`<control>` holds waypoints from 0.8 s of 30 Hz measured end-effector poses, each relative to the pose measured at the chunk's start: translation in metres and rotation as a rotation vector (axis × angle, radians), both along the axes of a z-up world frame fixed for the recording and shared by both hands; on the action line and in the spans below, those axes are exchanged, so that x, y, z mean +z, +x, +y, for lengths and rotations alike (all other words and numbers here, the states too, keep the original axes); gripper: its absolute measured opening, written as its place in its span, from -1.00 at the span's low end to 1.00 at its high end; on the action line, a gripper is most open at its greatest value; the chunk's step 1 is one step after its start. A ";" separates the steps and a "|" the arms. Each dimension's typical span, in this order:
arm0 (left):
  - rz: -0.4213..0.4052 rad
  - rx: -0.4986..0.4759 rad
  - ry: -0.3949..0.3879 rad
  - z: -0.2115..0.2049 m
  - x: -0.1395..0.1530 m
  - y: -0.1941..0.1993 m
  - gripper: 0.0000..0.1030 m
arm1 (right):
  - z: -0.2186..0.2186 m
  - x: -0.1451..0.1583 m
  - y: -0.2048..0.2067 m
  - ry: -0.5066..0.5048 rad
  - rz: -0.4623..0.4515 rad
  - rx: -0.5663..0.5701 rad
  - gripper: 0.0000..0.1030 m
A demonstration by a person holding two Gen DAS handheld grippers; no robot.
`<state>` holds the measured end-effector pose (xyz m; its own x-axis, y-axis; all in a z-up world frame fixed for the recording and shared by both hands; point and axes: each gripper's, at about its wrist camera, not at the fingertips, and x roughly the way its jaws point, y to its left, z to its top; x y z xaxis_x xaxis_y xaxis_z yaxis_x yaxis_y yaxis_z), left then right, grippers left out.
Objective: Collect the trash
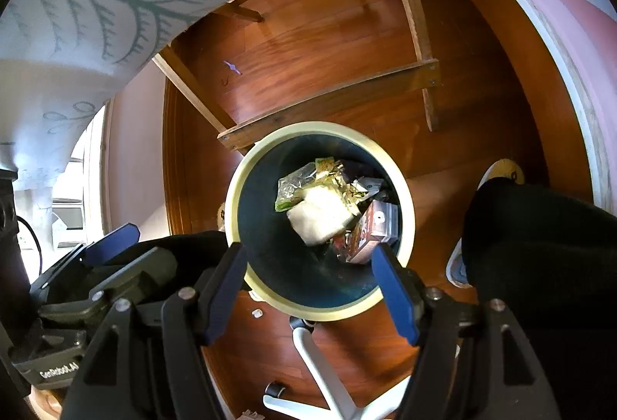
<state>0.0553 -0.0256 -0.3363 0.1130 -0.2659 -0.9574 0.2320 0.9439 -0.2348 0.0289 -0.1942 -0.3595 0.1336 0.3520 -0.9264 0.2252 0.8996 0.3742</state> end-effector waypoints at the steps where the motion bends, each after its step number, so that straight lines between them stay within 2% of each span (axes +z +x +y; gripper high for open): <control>1: -0.003 0.001 0.003 0.000 0.001 -0.001 0.61 | 0.000 0.001 0.000 0.000 -0.004 0.002 0.31; 13: -0.054 0.015 0.016 0.002 0.024 -0.018 0.61 | 0.010 0.026 -0.007 -0.057 -0.099 0.062 0.31; 21: -0.094 0.012 0.016 0.002 0.056 -0.033 0.61 | 0.014 0.058 -0.018 -0.078 -0.176 0.097 0.31; 24: -0.144 -0.006 0.029 0.002 0.078 -0.037 0.61 | 0.014 0.078 -0.023 -0.095 -0.225 0.125 0.31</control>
<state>0.0184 -0.0234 -0.2579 0.2483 -0.2391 -0.9387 0.2674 0.9483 -0.1708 0.0054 -0.1799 -0.2817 0.3009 0.2915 -0.9080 0.0313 0.9486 0.3149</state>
